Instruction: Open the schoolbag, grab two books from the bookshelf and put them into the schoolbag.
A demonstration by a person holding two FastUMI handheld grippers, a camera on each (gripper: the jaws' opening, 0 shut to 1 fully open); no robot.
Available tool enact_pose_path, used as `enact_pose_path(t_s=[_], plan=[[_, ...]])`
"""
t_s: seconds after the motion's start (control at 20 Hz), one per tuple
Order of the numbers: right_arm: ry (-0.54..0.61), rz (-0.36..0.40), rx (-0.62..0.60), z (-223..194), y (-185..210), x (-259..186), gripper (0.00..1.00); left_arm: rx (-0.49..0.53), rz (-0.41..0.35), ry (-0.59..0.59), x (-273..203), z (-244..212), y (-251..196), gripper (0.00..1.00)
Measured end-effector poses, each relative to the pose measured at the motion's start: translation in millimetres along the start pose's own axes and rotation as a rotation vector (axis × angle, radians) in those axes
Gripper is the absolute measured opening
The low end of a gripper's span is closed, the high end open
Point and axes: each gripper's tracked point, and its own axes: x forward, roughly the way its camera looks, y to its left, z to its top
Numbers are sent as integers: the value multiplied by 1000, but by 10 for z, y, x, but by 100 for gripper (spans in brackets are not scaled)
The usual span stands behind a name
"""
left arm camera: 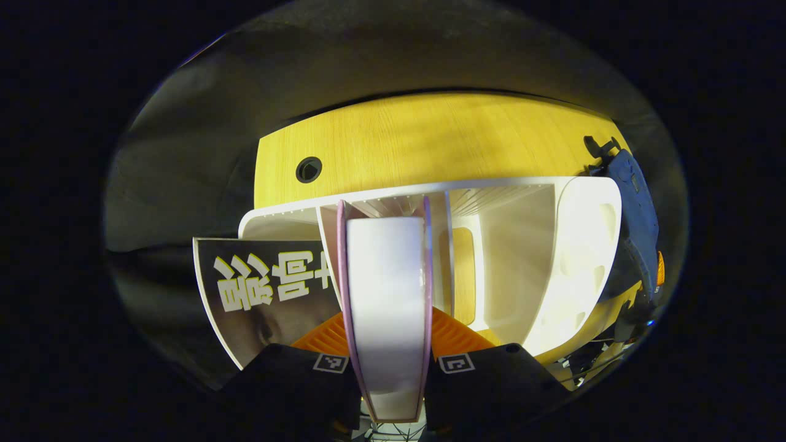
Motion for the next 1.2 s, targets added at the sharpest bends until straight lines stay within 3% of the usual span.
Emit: enact_pose_path(t_s=[0.25, 0.45, 0.7, 1.0, 1.05, 1.2], plan=[[3, 3, 0, -7, -3, -7, 18, -8, -23, 29, -21, -44, -85, 38], [-2, 5, 1, 2, -1, -14, 18, -8, 4, 8, -185, -81, -11, 37], [-5, 10, 7, 4, -11, -30, 18, -39, 21, -30, -532, -256, 18, 37], [-9, 12, 41, -8, -34, -24, 18, -151, -5, -51, -1112, -662, 20, 38], [-13, 16, 44, -5, -35, -20, 30, -171, -9, -67, -1219, -712, 26, 37], [-30, 27, 48, 16, -46, -15, 6, -225, -18, -114, -1539, -881, 22, 37]])
